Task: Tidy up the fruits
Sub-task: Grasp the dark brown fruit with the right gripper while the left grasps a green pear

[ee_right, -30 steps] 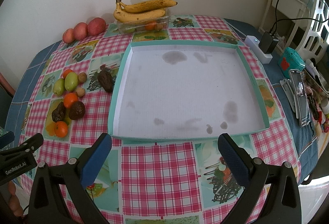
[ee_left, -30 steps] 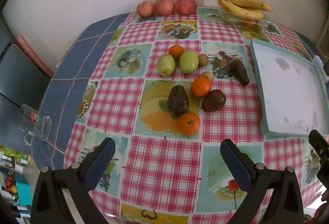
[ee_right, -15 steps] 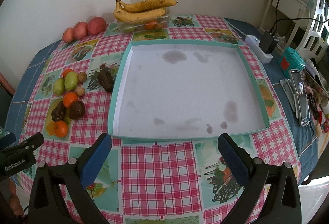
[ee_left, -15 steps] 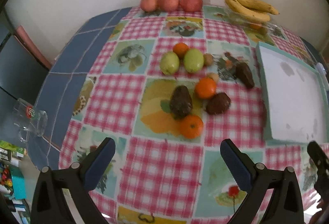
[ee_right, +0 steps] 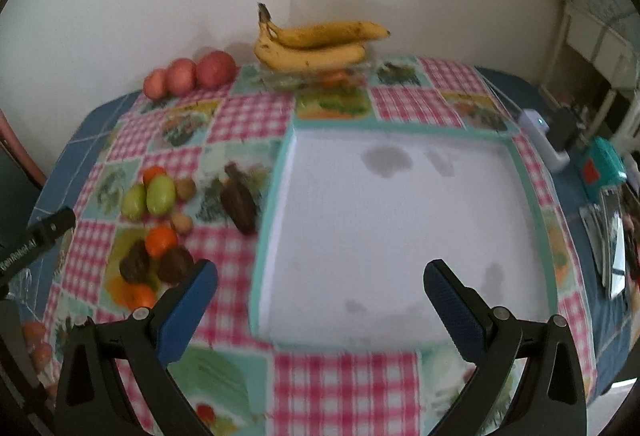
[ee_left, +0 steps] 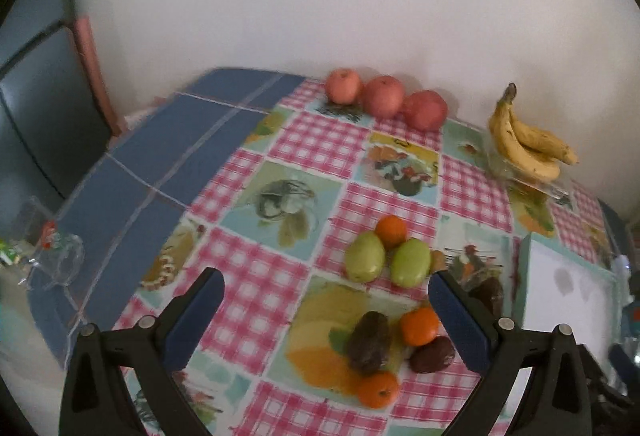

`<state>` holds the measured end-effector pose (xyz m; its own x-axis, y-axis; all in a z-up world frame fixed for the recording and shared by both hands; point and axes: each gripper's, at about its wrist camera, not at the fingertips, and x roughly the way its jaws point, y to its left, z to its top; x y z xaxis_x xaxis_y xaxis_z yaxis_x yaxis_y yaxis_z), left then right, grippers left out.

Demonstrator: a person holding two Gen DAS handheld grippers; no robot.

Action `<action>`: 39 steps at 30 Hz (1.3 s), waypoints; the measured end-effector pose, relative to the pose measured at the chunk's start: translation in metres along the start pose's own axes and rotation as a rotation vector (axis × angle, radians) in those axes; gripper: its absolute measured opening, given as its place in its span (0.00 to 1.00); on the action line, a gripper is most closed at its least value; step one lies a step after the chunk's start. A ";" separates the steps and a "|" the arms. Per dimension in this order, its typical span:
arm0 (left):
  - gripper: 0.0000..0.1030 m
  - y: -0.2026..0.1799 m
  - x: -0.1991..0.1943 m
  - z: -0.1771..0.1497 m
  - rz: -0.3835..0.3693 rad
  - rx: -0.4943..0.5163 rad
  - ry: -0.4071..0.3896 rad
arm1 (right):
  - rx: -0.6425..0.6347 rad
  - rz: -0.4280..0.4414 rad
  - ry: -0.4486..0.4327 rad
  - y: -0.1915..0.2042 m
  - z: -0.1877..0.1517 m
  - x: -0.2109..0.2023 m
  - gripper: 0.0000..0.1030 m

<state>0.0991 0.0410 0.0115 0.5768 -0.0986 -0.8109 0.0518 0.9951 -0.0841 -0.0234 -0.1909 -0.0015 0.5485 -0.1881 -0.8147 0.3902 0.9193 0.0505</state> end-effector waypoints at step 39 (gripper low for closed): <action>0.40 0.002 0.131 0.010 -0.181 -0.189 0.358 | -0.194 0.148 0.234 0.080 0.035 0.131 0.45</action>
<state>0.1825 0.0296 -0.0891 0.2520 -0.2998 -0.9201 -0.0430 0.9464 -0.3201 0.1055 -0.1541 -0.0845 0.3956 0.0164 -0.9183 0.1585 0.9836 0.0858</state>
